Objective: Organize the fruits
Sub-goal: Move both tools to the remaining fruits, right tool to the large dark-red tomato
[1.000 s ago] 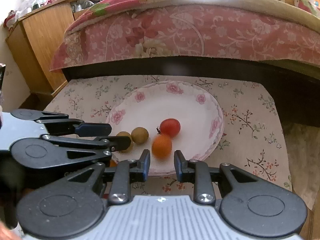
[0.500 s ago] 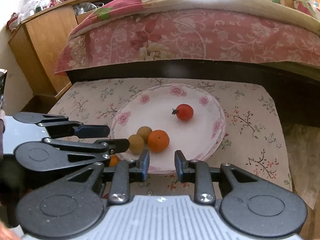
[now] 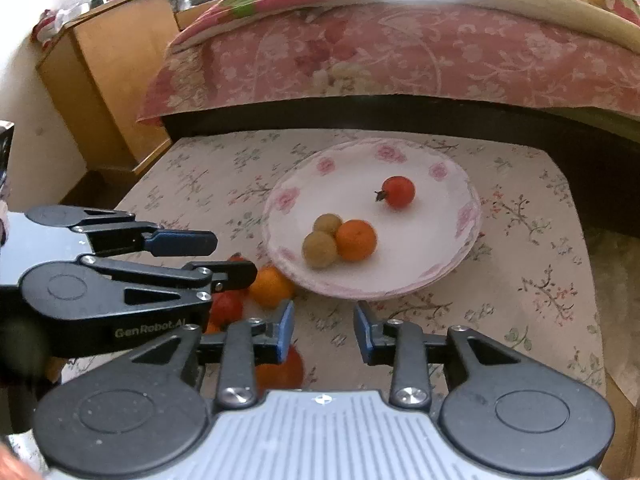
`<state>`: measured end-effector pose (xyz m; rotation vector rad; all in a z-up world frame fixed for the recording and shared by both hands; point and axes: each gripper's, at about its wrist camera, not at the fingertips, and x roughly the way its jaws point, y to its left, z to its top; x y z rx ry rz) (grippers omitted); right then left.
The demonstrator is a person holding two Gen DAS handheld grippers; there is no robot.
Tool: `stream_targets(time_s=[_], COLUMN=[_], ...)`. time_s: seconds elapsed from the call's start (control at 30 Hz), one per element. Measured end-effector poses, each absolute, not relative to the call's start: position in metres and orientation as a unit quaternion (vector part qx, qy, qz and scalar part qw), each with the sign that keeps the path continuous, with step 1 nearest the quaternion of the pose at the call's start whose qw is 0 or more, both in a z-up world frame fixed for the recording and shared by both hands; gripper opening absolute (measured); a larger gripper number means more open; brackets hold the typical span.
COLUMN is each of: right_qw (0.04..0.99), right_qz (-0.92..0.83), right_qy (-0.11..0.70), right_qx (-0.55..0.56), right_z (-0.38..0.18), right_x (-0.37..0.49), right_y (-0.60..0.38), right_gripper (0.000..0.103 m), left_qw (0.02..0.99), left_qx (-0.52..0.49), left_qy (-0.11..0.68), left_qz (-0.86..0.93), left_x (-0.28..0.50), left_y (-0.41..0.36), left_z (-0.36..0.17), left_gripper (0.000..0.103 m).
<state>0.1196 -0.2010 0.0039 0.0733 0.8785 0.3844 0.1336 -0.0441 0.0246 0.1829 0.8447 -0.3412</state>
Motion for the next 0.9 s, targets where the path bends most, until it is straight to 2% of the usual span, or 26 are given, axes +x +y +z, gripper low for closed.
stream_targets(time_s=[0.33,0.53,0.9], right_qw=[0.874,0.866,0.853], right_qz=[0.205,0.223,0.229], right_qy=[0.44,0.447,0.468], right_qx=[0.026,0.014,0.028], right_z=[-0.003,-0.005,-0.018], right_x=[0.106,0.102,0.113], right_y=[-0.191,-0.181,-0.178], right_gripper=[0.036,0.043,0.045], left_qw=[0.884,0.879,0.871], left_qx=[0.082,0.083,0.09], left_qy=[0.431,0.44,0.452], left_qz=[-0.159,-0.164,-0.169], left_x=[0.105,0.094,0.09], left_y=[-0.026,-0.021,-0.017], left_z=[0.017,0.013,0.001], left_gripper=[0.051,0.051,0.053])
